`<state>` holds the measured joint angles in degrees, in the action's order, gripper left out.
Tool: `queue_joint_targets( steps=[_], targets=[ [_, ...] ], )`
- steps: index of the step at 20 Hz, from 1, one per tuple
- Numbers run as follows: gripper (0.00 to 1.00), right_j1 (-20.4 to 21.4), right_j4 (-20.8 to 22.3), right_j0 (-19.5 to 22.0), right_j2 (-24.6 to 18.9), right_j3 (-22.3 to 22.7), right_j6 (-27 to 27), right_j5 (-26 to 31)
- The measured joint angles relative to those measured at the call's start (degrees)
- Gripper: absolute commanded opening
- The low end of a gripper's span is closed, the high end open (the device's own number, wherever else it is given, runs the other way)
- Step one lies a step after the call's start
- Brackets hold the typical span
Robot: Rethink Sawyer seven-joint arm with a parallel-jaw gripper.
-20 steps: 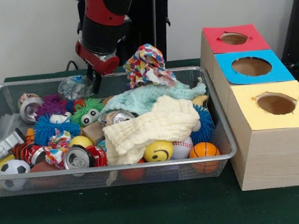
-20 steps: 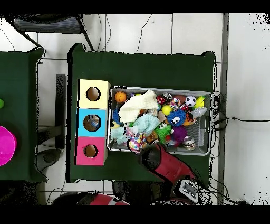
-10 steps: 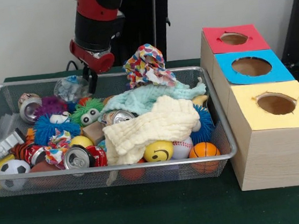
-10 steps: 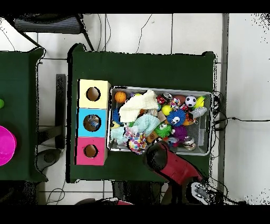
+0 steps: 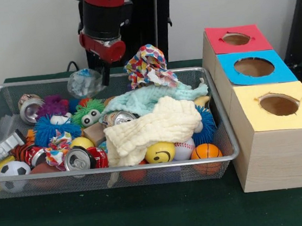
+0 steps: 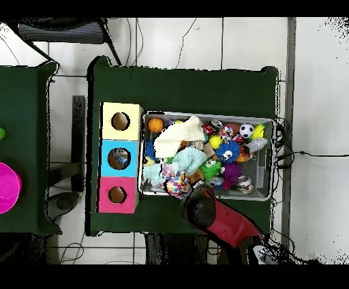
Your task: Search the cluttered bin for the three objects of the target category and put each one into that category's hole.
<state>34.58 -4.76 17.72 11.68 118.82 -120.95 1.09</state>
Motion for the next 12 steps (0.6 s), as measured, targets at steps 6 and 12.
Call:
queue_joint_targets(
  steps=[6, 12],
  targets=[
    [0.00, 6.9, 0.0, -1.4, -0.9, 2.7, 0.0, 0.0],
    [0.00, 11.4, 0.0, -3.4, -1.1, 3.8, 0.0, 0.0]
  ],
)
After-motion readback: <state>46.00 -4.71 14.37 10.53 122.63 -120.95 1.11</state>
